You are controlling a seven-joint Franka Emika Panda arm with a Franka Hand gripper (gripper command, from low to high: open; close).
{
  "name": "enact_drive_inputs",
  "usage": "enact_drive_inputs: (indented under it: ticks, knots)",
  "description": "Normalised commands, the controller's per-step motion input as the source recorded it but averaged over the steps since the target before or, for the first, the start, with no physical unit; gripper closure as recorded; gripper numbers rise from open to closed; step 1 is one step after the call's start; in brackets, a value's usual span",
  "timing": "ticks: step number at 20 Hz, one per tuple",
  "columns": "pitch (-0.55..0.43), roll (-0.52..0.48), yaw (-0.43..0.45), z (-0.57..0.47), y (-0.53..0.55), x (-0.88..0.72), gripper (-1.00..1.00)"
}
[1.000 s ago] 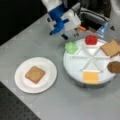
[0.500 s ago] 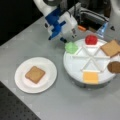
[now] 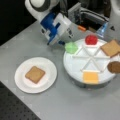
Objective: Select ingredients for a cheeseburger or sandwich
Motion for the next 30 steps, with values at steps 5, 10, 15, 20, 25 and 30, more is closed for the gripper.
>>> enact_drive_inputs:
  ticks: [5,10,15,20,25,30]
  knots:
    - [-0.017,0.4,0.078,-0.06,-0.13,0.26,-1.0]
    - [-0.062,0.315,0.06,-0.08,-0.01,0.25,-1.0]
    - [-0.051,0.285,0.042,-0.11,-0.01,0.2,-1.0]
    - [-0.039,0.26,0.01,-0.11,-0.06,0.18,-1.0]
    - [-0.031,0.233,-0.005,-0.11,-0.07,0.18,-1.0]
    - [-0.041,0.193,-0.007,-0.12,-0.07,0.19,-1.0]
